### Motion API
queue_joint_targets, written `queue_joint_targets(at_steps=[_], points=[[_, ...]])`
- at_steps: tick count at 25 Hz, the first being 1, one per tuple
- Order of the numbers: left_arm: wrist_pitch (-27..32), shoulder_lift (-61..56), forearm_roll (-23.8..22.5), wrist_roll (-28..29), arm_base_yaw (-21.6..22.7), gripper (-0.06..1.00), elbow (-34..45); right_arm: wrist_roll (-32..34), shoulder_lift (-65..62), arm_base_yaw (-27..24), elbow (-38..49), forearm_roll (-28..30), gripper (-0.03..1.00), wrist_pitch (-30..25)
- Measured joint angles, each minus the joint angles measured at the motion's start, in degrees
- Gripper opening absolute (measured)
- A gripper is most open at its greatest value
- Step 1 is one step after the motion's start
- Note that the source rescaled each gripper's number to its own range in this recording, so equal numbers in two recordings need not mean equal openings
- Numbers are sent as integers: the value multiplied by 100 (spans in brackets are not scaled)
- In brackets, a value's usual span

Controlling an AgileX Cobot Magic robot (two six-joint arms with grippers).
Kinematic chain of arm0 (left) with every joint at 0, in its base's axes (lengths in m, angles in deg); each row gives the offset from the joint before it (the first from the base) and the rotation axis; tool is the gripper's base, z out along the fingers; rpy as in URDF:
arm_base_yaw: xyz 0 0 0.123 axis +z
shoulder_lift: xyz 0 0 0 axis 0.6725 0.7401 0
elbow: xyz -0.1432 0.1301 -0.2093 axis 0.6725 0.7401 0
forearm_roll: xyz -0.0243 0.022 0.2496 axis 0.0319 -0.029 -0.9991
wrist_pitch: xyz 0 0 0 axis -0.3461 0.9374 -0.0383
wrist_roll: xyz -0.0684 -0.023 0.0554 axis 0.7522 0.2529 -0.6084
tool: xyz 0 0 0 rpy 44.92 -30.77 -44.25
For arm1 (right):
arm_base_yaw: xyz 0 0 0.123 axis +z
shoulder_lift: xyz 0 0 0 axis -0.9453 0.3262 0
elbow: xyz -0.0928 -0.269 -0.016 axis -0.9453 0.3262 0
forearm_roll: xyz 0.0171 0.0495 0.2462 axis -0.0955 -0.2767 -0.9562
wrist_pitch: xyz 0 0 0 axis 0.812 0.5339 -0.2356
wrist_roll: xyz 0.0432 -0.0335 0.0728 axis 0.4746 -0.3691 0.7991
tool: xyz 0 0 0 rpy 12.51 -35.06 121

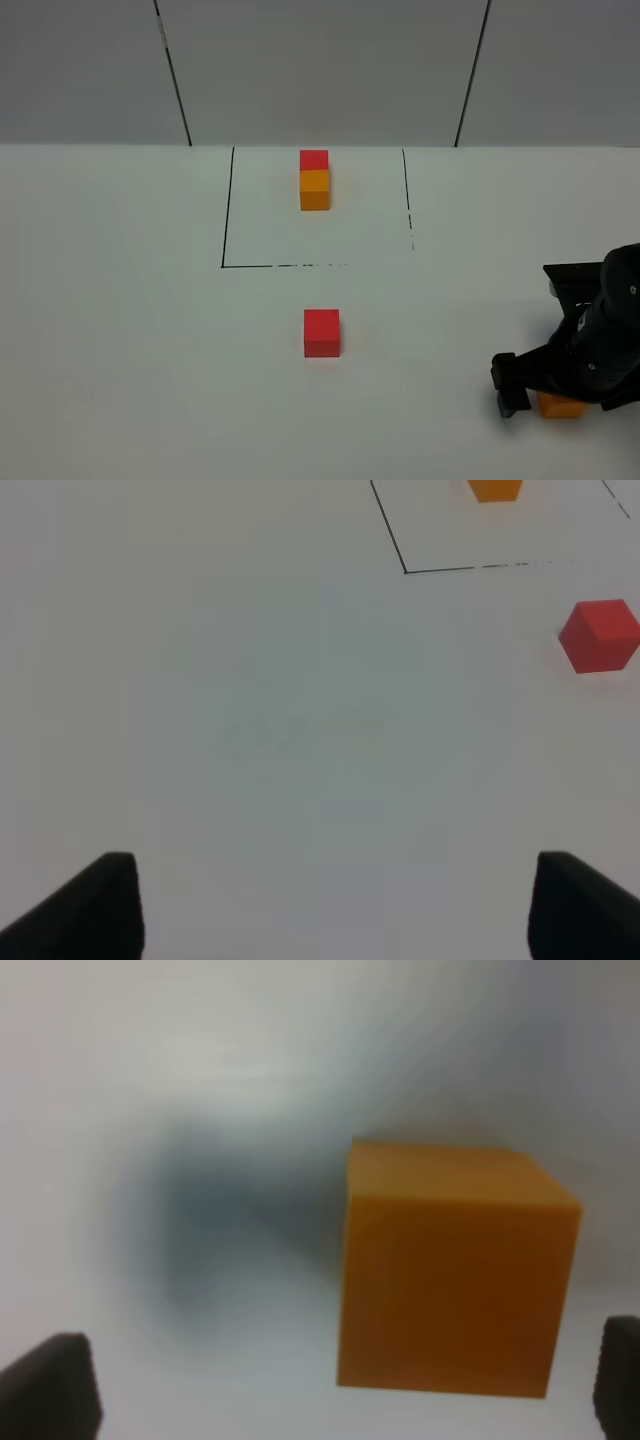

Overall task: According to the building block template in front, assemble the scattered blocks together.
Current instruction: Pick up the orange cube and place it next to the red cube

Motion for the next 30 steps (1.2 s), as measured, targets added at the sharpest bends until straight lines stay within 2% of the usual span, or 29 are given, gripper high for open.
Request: queue_joint_targets(at_steps=[10, 30], points=[[0, 0, 0, 0, 0, 71, 0, -29, 0, 0, 45, -164, 100, 244], [0, 0, 0, 0, 0, 71, 0, -29, 338, 2, 118, -57, 100, 456]])
